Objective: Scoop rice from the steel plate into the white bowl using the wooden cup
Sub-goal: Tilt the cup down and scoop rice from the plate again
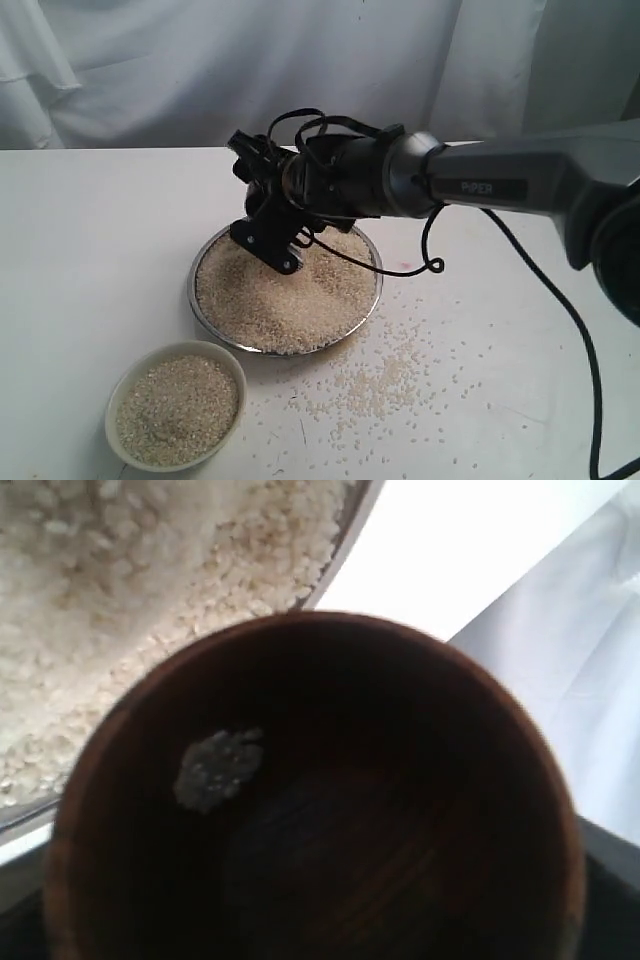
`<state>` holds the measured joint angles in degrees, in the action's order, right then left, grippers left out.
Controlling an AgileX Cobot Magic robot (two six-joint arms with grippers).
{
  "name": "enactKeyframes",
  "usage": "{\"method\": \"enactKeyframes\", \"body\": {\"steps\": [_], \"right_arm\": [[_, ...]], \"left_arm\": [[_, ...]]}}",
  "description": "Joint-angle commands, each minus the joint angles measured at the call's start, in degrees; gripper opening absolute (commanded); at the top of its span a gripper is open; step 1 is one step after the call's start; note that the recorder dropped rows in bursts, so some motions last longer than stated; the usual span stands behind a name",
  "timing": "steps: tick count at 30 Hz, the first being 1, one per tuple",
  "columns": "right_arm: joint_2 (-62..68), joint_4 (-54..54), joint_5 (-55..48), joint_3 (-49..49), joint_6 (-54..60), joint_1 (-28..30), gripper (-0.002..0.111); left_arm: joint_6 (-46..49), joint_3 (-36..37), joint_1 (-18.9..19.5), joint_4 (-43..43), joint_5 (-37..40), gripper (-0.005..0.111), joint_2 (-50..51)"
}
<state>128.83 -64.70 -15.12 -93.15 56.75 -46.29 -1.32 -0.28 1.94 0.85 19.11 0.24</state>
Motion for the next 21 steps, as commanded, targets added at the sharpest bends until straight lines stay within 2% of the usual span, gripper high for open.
{"method": "enactKeyframes", "body": {"steps": [1, 6, 8, 18, 21], "right_arm": [[2.65, -15.8, 1.42, -0.43, -9.58, -0.49, 0.0], [5.57, -32.59, -2.37, -0.78, -26.64, -0.92, 0.0], [6.68, -35.25, -4.16, -1.67, -32.53, -1.05, 0.0], [7.91, -35.25, -4.11, -2.63, -32.49, -2.72, 0.0], [7.91, -29.36, -3.56, -2.63, -26.87, -2.72, 0.0]], "left_arm": [[-0.03, 0.28, 0.11, 0.09, -0.85, 0.0, -0.24], [-0.03, 0.28, 0.11, 0.09, -0.85, 0.0, -0.24], [-0.03, 0.28, 0.11, 0.09, -0.85, 0.0, -0.24], [-0.03, 0.28, 0.11, 0.09, -0.85, 0.0, -0.24], [-0.03, 0.28, 0.11, 0.09, -0.85, 0.0, -0.24]]}}
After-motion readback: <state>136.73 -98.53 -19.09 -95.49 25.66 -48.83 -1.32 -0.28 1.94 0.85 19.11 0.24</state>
